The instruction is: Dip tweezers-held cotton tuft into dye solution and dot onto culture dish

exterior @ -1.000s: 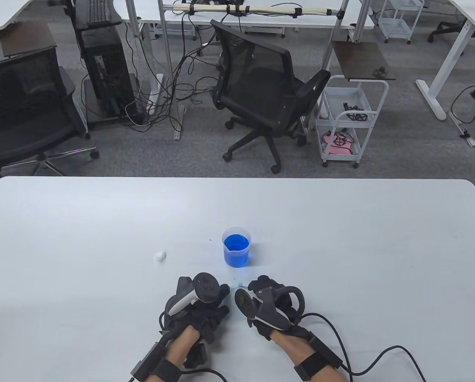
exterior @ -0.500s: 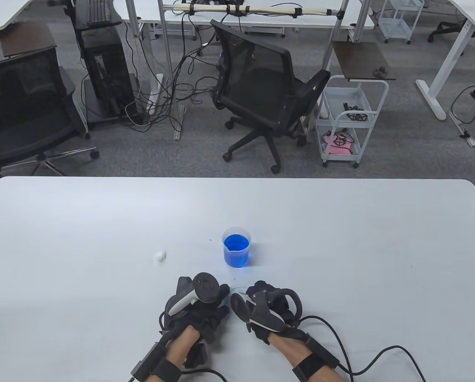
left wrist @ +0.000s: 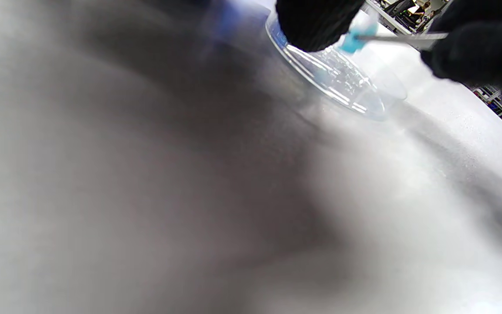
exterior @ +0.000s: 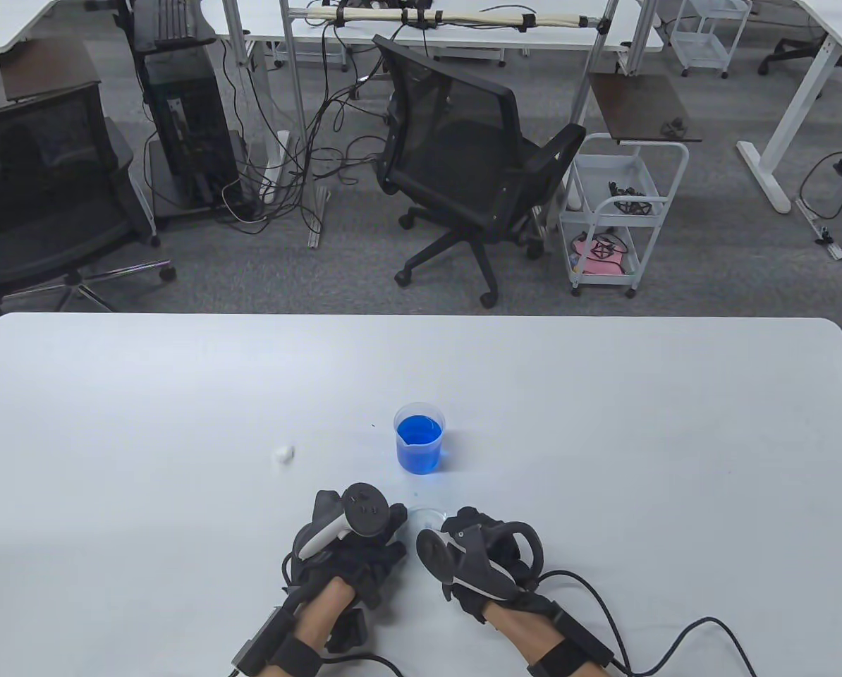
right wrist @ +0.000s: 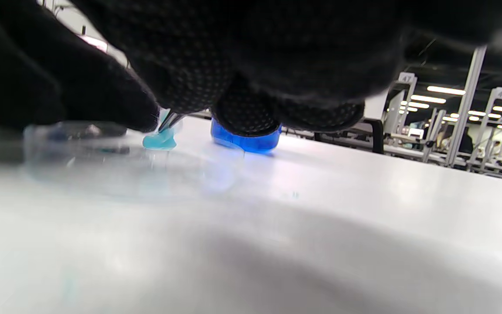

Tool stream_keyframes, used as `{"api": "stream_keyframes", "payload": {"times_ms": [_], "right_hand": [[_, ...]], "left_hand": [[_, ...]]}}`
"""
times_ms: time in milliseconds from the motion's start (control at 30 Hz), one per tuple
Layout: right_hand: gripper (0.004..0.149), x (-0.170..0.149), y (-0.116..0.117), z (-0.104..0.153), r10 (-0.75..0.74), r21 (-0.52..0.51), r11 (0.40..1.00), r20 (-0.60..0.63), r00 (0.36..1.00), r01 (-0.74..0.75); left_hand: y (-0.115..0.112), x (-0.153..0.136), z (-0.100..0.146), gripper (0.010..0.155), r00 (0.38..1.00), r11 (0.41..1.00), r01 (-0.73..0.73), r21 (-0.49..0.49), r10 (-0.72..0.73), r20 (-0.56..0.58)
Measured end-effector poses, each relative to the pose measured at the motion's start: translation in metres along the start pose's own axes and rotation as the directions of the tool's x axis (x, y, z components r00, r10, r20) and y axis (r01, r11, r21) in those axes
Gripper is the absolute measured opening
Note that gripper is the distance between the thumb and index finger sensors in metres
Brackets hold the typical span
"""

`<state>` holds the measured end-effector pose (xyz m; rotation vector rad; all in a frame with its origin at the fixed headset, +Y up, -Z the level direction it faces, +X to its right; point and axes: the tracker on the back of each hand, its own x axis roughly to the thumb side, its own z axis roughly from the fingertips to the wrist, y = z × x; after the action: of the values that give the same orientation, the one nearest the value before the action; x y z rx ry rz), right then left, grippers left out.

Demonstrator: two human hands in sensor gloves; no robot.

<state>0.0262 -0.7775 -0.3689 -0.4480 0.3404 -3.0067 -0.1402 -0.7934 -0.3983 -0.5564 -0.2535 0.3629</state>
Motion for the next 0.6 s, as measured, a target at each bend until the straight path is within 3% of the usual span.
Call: {"api": "stream_keyframes", "payload": {"times_ms": [167, 467, 600], "right_hand": [[0.039, 0.001, 0.004, -0.001, 0.005, 0.022, 1.0, 0.004, 1.0, -0.005], [0.039, -0.012, -0.02, 0.005, -0.06, -0.06, 0.996, -0.024, 0.998, 0.058], [0.039, -0.009, -0.019, 0.011, -0.052, -0.039, 0.998, -0.006, 0.999, 0.052]], "left_hand": [[0.001, 0.0, 0.0, 0.064, 1.0, 1.0, -0.002, -0.001, 0.002, -0.001], [0.001, -0.001, -0.001, 0.064, 1.0, 1.0, -0.004, -0.003, 0.004, -0.003], [0.001, -0.001, -0.001, 0.064, 1.0, 1.0, -0.004, -0.003, 0.004, -0.003]]}}
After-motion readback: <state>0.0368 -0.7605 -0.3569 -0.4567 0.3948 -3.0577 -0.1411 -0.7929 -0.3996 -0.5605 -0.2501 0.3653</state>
